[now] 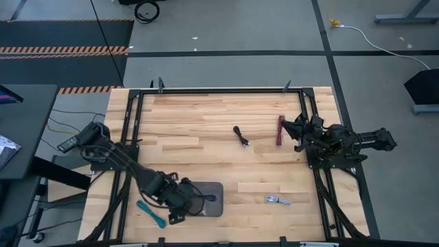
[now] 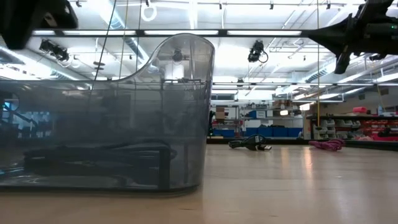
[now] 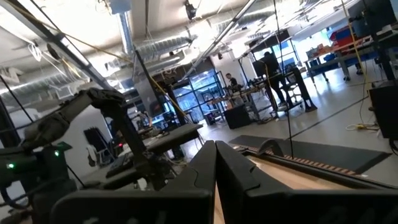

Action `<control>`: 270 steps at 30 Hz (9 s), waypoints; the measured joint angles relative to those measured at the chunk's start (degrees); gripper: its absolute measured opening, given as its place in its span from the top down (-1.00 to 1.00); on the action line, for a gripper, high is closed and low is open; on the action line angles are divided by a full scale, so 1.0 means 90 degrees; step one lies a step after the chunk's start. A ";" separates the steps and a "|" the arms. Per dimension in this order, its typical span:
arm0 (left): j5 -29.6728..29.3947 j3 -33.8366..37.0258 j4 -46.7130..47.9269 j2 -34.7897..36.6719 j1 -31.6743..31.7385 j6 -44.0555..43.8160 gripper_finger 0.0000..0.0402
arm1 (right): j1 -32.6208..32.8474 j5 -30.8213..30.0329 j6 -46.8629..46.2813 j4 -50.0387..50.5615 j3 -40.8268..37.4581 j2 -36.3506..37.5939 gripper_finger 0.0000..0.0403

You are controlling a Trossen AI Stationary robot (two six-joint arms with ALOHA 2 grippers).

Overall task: Pick and place USB-C Cables
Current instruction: Put the blue charger cable into the black bin, then put the red charger cable into the black bin

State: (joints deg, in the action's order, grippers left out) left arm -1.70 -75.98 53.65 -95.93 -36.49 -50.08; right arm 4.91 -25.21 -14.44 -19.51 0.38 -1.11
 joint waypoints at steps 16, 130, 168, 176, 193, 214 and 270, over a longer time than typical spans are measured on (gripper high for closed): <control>0.0010 -0.0105 0.0729 -0.0046 -0.1926 0.0448 0.56 | 0.0000 0.0002 0.0002 0.0005 0.0000 -0.0001 0.93; -0.1249 -0.3165 0.1028 -0.2867 0.1173 0.1147 0.30 | 0.0000 0.1150 -0.0736 0.0611 0.0000 -0.0171 0.93; -0.4590 -0.3164 -0.1436 -0.1710 -0.1326 0.3525 -0.01 | -0.0349 -0.0564 0.0199 0.4556 0.3881 -0.5550 -0.01; -0.3963 -0.3165 -0.2063 -0.1828 -0.0811 0.4592 0.03 | -0.1463 -0.0225 -0.1726 0.8079 0.5199 -0.7856 0.00; -0.3118 -0.3165 -0.2708 -0.2696 0.0706 0.5277 0.29 | -0.2750 0.1398 -0.2268 0.8556 0.5173 -0.9048 0.01; -0.2997 -0.3690 -0.2195 -0.2691 0.0722 0.6648 0.30 | -0.2941 0.2128 -0.3253 0.8086 0.5093 -1.0231 0.03; -0.8526 -0.3683 0.0330 -0.1578 -0.0932 0.3452 0.88 | 0.2216 0.1896 0.1634 0.7098 0.9887 -1.1667 0.93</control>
State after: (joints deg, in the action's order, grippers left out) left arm -78.43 -109.12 56.62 -110.13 -44.88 -19.02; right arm 24.85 -8.15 0.27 44.38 89.37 -106.12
